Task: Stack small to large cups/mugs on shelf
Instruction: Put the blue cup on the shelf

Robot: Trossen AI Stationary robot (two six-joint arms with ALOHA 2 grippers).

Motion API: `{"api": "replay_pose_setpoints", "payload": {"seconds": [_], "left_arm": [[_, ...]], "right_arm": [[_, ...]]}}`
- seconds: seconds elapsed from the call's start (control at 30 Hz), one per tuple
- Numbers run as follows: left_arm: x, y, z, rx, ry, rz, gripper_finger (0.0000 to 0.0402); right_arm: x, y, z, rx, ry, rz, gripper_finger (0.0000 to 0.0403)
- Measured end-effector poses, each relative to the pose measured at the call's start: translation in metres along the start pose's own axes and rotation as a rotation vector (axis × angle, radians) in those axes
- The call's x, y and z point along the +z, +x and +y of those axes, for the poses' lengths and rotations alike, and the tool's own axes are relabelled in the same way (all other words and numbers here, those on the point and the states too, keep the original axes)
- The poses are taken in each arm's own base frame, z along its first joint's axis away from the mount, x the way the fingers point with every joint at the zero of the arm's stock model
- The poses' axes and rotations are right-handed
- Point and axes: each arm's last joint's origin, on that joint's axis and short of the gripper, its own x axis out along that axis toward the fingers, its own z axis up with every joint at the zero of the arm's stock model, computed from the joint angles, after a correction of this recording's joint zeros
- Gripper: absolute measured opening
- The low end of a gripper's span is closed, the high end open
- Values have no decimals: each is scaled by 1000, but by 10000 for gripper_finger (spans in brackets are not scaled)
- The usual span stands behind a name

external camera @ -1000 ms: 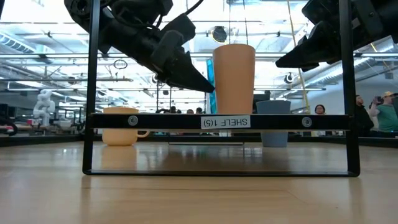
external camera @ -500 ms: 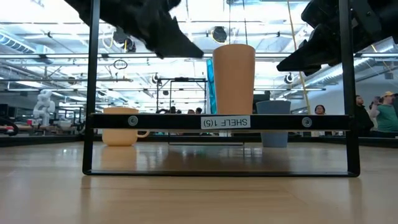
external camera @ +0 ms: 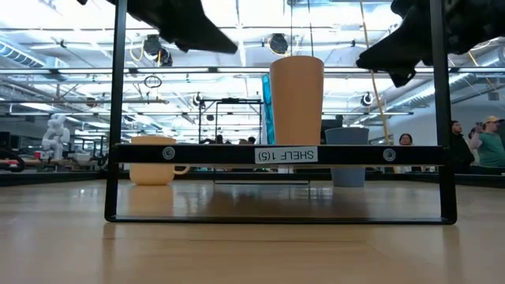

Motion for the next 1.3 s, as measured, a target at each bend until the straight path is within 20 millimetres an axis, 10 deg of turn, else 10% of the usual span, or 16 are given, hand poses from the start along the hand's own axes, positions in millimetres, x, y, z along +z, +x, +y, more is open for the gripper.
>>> {"api": "replay_pose_setpoints", "payload": {"seconds": [1.3], "left_arm": [[11, -39, 21, 39, 75, 0, 8]], "right_arm": [[41, -29, -5, -229, 65, 193, 56]]}}
